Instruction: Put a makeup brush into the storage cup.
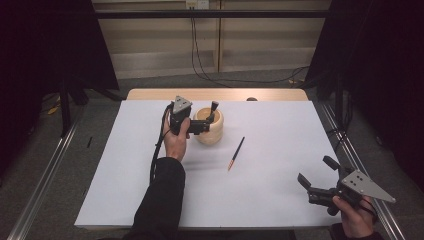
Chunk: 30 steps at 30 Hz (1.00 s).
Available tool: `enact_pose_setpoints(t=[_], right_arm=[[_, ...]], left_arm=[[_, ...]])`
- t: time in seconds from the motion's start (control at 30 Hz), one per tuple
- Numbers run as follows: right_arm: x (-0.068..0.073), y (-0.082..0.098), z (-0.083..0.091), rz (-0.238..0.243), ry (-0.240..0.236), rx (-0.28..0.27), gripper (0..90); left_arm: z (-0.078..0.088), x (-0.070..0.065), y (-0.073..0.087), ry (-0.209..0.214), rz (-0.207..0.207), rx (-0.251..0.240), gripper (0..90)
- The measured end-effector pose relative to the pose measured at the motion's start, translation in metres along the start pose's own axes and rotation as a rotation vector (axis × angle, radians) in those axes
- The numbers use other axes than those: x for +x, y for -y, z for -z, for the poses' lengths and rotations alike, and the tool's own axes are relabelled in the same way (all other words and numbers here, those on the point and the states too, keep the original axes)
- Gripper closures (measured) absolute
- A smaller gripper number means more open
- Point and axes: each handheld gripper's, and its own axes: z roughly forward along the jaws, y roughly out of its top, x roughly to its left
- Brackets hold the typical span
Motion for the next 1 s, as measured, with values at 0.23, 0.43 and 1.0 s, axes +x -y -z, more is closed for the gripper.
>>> enact_pose_setpoints(t=[0.23,0.43,1.0], right_arm=[[0.0,0.0,0.0,0.0,0.0,0.001,0.2],[0.0,0.0,0.0,0.0,0.001,0.001,0.2],[0.0,0.0,0.0,0.001,0.002,0.002,0.2]], left_arm=[[0.008,-0.002,-0.004,-0.03,-0.007,-0.007,1.8],[0.018,-0.003,-0.007,-0.067,-0.016,-0.01,2.2],[0.047,-0.006,-0.01,-0.088,-0.026,-0.071,1.9]])
